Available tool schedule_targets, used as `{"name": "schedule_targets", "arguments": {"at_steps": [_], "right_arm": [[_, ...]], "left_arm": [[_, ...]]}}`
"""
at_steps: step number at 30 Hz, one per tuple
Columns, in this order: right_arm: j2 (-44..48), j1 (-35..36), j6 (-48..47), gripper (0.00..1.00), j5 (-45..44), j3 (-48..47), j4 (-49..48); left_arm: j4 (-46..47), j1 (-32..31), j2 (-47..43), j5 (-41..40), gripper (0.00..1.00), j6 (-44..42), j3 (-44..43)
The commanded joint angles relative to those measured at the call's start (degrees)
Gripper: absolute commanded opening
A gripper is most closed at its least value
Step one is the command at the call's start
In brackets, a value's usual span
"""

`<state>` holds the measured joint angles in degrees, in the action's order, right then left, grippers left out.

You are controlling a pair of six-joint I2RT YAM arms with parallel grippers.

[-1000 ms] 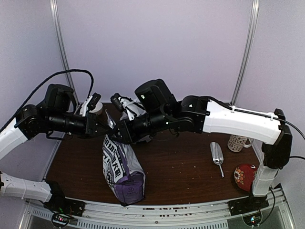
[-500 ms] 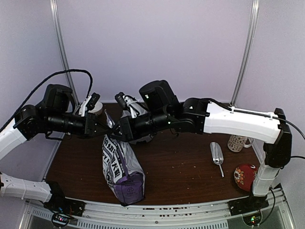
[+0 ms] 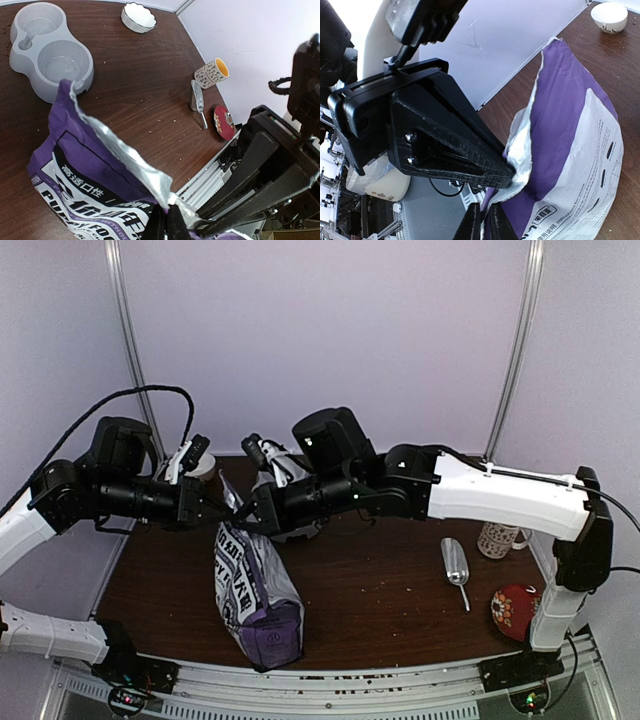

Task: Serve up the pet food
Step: Adjust the pet food bag at the corner of the board.

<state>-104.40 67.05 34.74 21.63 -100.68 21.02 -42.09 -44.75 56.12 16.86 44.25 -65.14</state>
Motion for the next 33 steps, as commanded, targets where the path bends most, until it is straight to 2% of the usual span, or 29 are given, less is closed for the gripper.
{"name": "schedule_targets", "arguments": {"at_steps": [1, 3, 6, 10, 14, 19, 25, 28, 33], "right_arm": [[1.16, -0.73, -2.27, 0.05, -4.47, -0.72, 5.25], [1.21, -0.69, -2.74, 0.0, -5.23, -0.73, 5.88], [1.93, -0.65, -3.47, 0.0, -6.87, -0.61, 6.91], [3.28, -0.75, -6.22, 0.0, -10.63, -2.04, 10.75], [3.88, -0.76, -7.73, 0.0, -12.29, -3.29, 13.07], [4.05, -0.67, -7.33, 0.0, -9.81, -2.36, 10.88], [4.22, -0.5, -6.74, 0.0, -7.22, -0.95, 8.2], [4.45, -0.43, -6.79, 0.0, -7.13, -0.43, 7.7], [4.73, -0.4, -6.81, 0.0, -6.93, -0.04, 7.09]], "left_arm": [[4.79, -0.51, -2.05, 0.89, 0.04, -1.44, -0.8], [4.73, -0.51, -1.99, 0.91, 0.04, -1.4, -0.91], [4.75, -0.51, -2.18, 0.97, 0.05, -1.51, -0.95], [4.78, -0.51, -3.2, 0.63, 0.17, -1.74, -0.74], [4.85, -0.51, -3.84, 0.08, 0.18, -1.8, -0.24], [7.57, -0.51, -2.87, 2.46, 0.2, -1.14, 0.39], [9.49, -0.51, -2.17, 2.29, 0.43, -0.08, 0.84], [9.83, -0.51, -0.94, 2.4, 0.43, 0.67, 1.12], [11.56, -0.51, 0.49, 2.82, 0.37, 1.53, 2.09]]}}
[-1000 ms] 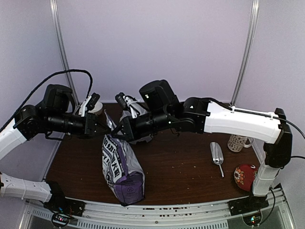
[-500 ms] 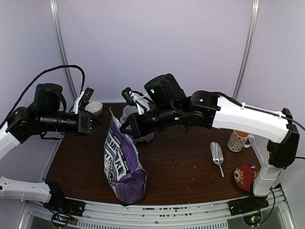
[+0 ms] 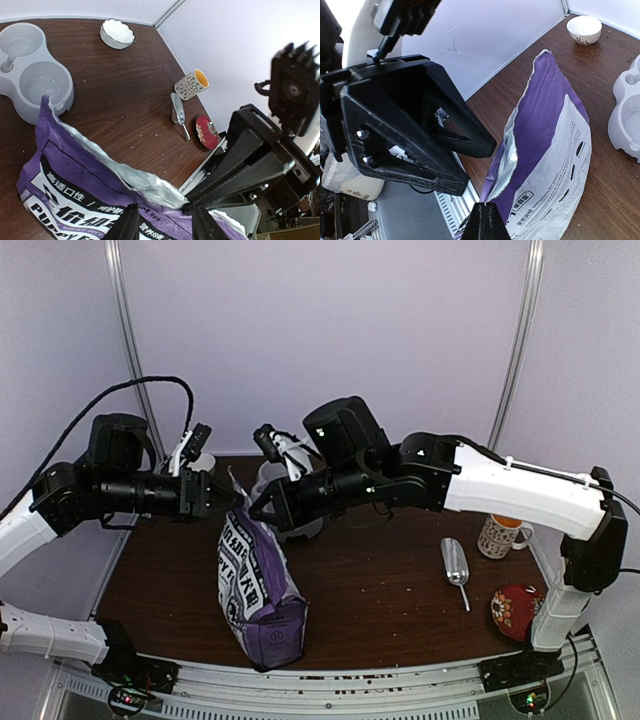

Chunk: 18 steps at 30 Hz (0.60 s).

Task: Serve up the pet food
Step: Adjust the pet food bag at the corner of the board.

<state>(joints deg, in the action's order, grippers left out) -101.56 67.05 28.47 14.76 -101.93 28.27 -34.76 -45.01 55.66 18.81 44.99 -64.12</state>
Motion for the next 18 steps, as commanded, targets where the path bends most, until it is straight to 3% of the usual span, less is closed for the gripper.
{"name": "schedule_targets", "arguments": {"at_steps": [1, 6, 13, 18], "right_arm": [[1.93, -0.4, -0.58, 0.0, -0.08, 1.23, -0.16], [2.43, -0.41, -0.87, 0.0, -0.26, 1.77, -0.49], [2.55, -0.42, -0.96, 0.0, -0.26, 2.08, -0.68], [2.9, -0.4, -1.18, 0.0, -0.25, 2.12, -0.67]], "left_arm": [[4.26, -0.25, 1.13, 0.86, 0.36, 0.86, 1.01], [4.27, -0.25, 1.8, 0.3, 0.31, 0.32, 1.41], [5.34, -0.25, 2.38, -0.27, 0.13, 0.14, 2.7], [6.2, -0.25, 3.29, 0.17, 0.1, -0.06, 3.04]]}}
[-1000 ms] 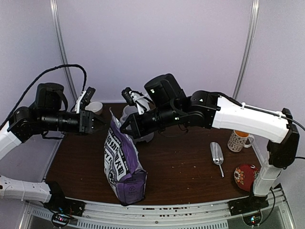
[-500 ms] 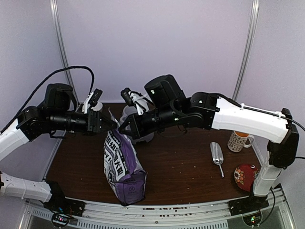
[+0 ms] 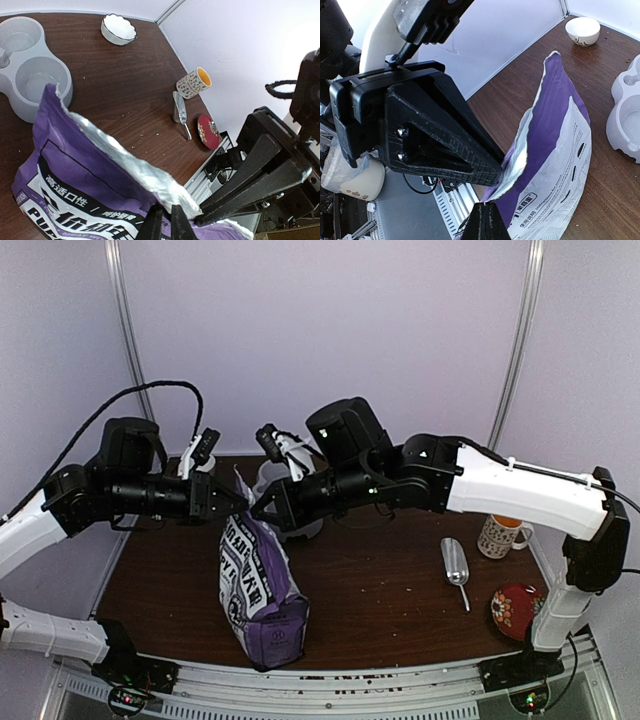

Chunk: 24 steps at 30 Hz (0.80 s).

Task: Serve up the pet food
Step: Adjust the pet food bag at the corner of the board.

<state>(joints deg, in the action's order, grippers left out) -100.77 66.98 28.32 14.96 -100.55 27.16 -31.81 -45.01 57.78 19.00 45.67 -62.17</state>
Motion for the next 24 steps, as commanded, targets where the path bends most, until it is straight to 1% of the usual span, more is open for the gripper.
{"name": "schedule_targets", "arguments": {"at_steps": [1, 4, 6, 7, 8, 12, 19, 24], "right_arm": [[2.2, -0.35, -1.06, 0.0, -0.46, 0.78, 0.44], [2.33, -0.38, -1.09, 0.0, -0.31, 0.96, 0.32], [2.46, -0.42, -1.11, 0.0, -0.18, 1.28, 0.06], [2.57, -0.39, -1.12, 0.0, -0.12, 1.51, -0.06], [2.66, -0.41, -1.1, 0.0, -0.15, 1.58, -0.08], [3.15, -0.35, -1.69, 0.0, -1.55, 1.69, 0.9], [4.86, -0.72, -4.25, 0.0, -9.55, 1.1, 6.85], [6.54, -1.06, -4.41, 0.0, -10.06, 2.21, 6.91]], "left_arm": [[3.47, -0.25, 1.31, -0.04, 0.1, -0.76, 1.23], [3.97, -0.25, 1.75, 0.13, 0.09, -0.73, 1.21], [4.21, -0.25, 2.13, 0.32, 0.05, -0.68, 1.22], [4.24, -0.25, 2.22, 0.29, 0.01, -0.63, 1.26], [4.22, -0.25, 2.28, 0.02, 0.0, -0.58, 1.22], [2.48, -0.25, 2.22, -1.95, 0.0, -0.64, 0.94], [-1.14, -0.27, 0.81, -5.68, 0.0, -2.17, 0.52], [-1.93, -0.25, 0.1, -6.96, 0.0, -2.68, 0.45]]}}
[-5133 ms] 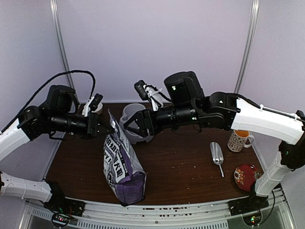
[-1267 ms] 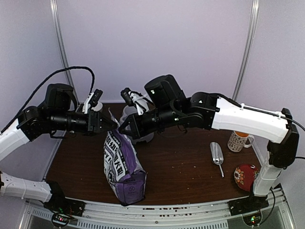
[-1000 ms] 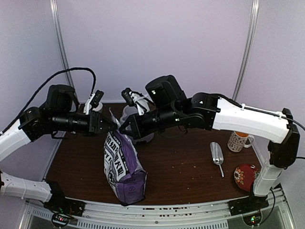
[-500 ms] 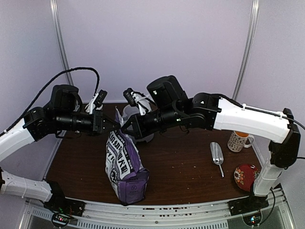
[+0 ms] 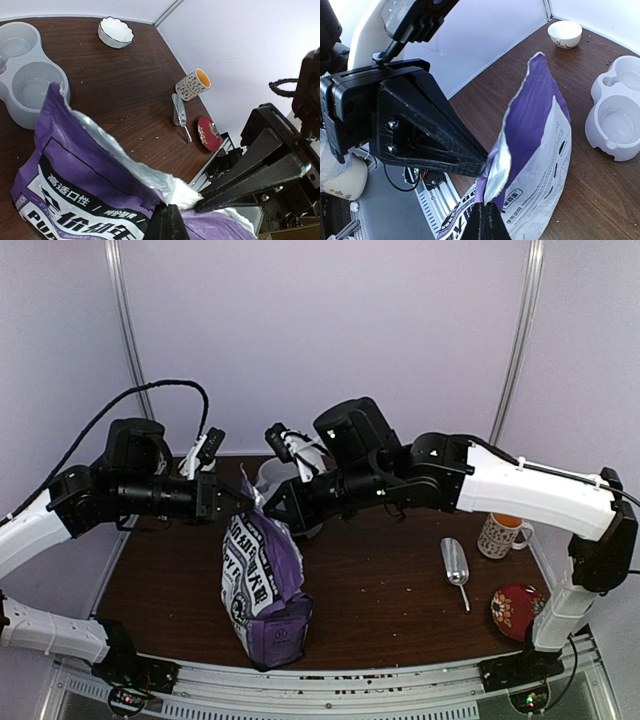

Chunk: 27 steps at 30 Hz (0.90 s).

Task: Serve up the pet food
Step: Adjust the pet food bag at the corner of the board.

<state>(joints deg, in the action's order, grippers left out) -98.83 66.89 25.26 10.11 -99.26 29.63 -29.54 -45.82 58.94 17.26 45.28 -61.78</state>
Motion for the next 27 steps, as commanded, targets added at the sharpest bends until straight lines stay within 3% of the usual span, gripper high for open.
{"name": "schedule_targets", "arguments": {"at_steps": [1, 11, 13, 15, 17, 27], "right_arm": [[4.88, -1.03, -1.35, 0.0, -5.01, 1.15, 4.34], [6.31, -1.12, -0.77, 0.0, -0.65, 2.64, 1.77], [6.01, -1.13, -0.27, 0.0, 2.08, 3.07, -0.24], [5.26, -1.11, -0.12, 0.13, 4.54, 2.71, -0.69], [5.01, -1.15, 0.03, 0.28, 5.72, 2.54, -0.98], [7.43, -1.22, 1.36, 0.39, 7.56, 4.93, -2.99]], "left_arm": [[-4.32, 0.56, -1.1, -5.36, 0.0, -2.34, 0.14], [-3.14, 0.56, -2.59, -4.24, 0.0, -2.69, -0.1], [-0.85, 0.56, -3.31, -2.89, 0.08, -2.12, 0.0], [0.04, 0.56, -3.19, -1.66, 0.17, -1.8, -0.39], [0.1, 0.56, -2.88, -1.11, 0.2, -1.84, -0.71], [1.07, 0.56, -3.83, -0.64, 0.22, -1.1, 0.6]]}}
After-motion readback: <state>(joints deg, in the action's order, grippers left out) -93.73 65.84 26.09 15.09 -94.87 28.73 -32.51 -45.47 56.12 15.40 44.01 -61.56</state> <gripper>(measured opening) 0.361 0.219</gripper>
